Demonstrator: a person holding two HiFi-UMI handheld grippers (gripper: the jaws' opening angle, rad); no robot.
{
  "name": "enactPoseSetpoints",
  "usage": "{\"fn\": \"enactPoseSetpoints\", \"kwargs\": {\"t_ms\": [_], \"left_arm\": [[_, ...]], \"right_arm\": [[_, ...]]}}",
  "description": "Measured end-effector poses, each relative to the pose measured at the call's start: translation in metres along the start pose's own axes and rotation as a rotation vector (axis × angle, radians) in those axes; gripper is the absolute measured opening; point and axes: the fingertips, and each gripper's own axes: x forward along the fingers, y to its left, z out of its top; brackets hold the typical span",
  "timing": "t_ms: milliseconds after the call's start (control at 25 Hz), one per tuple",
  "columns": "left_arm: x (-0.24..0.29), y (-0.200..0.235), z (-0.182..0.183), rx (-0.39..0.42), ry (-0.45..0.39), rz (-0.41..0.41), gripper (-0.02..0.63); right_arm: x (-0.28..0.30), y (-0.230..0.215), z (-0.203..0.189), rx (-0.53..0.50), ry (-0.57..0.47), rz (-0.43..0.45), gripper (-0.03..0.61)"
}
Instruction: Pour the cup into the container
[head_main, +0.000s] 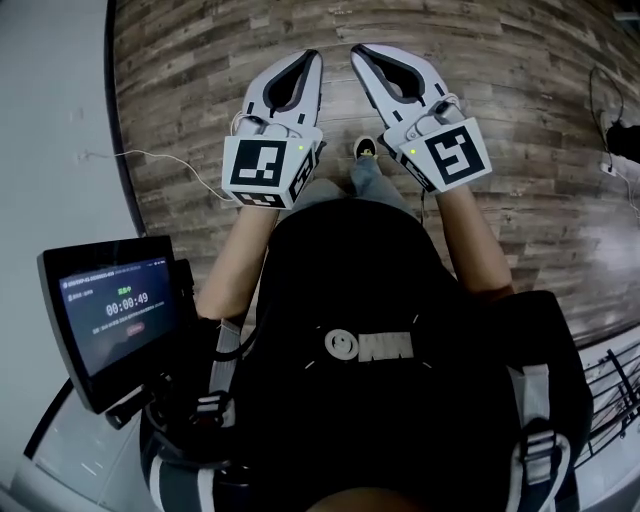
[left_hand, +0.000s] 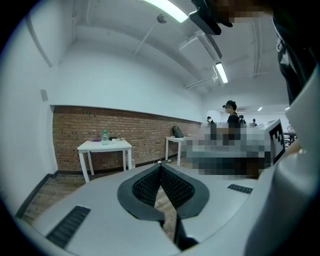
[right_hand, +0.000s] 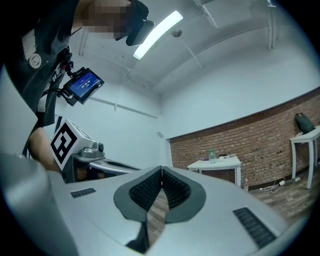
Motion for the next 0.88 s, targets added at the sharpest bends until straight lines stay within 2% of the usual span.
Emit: {"fn": "enactPoseSetpoints", "kwargs": {"t_ms": [240, 560, 640, 880], "left_arm": [[-0.013, 0.007, -0.012, -0.031, -0.007, 0.010, 0.003], [-0.014, 0.003, -0.011, -0.052, -0.015, 0.012, 0.003], [-0.033, 0.008, -0.016, -0.059, -0.028, 0.010, 0.003], [-0.133, 0.022, -0.037, -0.051, -0.074, -0.011, 0.003]], "right_arm": [[0.007, 0.018, -0.011, -0.001, 0.032, 0.025, 0.008], [0.005, 0.023, -0.013, -0.004, 0.050, 0.032, 0.008], [0.007, 0.045, -0.017, -0.010, 0.055, 0.024, 0.008], [-0.002, 0.148, -0.031, -0.009, 0.075, -0.043, 0.008]]}}
